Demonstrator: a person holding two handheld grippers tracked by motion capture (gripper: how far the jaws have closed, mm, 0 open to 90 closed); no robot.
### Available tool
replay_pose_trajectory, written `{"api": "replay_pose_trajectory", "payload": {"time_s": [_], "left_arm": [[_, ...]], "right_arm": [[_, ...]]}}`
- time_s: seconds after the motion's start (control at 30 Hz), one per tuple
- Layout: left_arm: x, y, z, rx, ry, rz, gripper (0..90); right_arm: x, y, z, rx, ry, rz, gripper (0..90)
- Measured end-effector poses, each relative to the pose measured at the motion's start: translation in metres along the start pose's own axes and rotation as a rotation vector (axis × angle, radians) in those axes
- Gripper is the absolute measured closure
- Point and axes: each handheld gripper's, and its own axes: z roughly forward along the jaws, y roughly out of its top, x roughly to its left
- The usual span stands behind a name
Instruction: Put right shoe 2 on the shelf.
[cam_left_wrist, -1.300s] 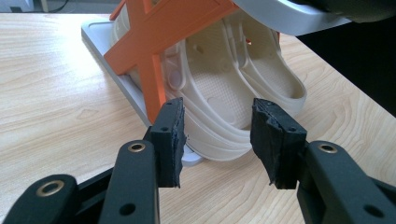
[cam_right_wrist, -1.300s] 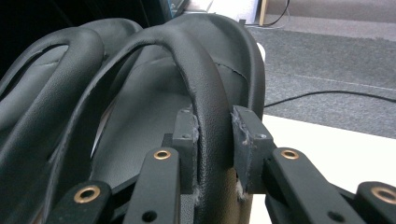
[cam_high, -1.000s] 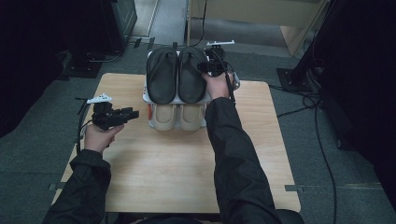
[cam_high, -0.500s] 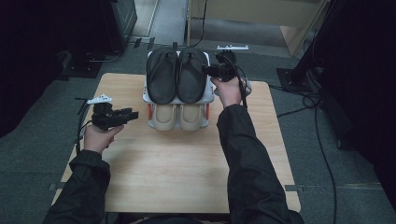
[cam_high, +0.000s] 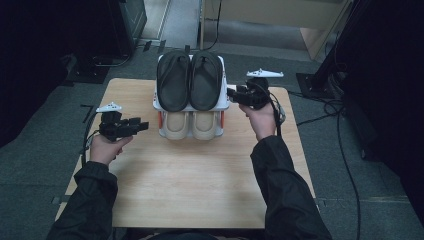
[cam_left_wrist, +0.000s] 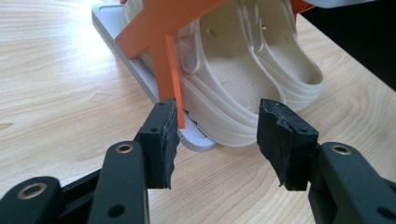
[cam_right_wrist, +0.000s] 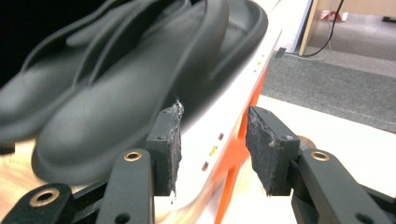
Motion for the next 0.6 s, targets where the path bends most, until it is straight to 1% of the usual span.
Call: {"api": "replay_pose_trajectory", "payload": {"time_s": [0.17, 0.23, 0.37, 0.47, 0.5, 0.6], "left_arm": [[-0.001, 0.000, 0.001, 0.004, 0.003, 0.009, 47.1], [0.000, -0.001, 0.002, 0.000, 0.000, 0.005, 46.8], [0.000, 0.000, 0.001, -0.005, -0.009, -0.002, 46.5], [0.000, -0.001, 0.002, -0.005, -0.002, 0.003, 46.2], [0.000, -0.003, 0.002, -0.017, -0.003, 0.003, 46.1], [-0.001, -0.003, 0.003, -0.010, 0.001, 0.005, 45.8]], "right_arm": [[-0.006, -0.024, -0.003, 0.008, 0.020, -0.005, 55.3], [-0.007, -0.035, -0.004, 0.002, 0.030, -0.013, 55.2], [-0.007, -0.053, -0.006, 0.005, 0.041, -0.042, 53.8], [-0.008, -0.066, -0.009, -0.001, 0.044, -0.069, 53.4], [-0.009, -0.070, -0.010, -0.002, 0.047, -0.071, 53.3], [-0.011, -0.085, -0.012, 0.005, 0.066, -0.074, 53.3]]}}
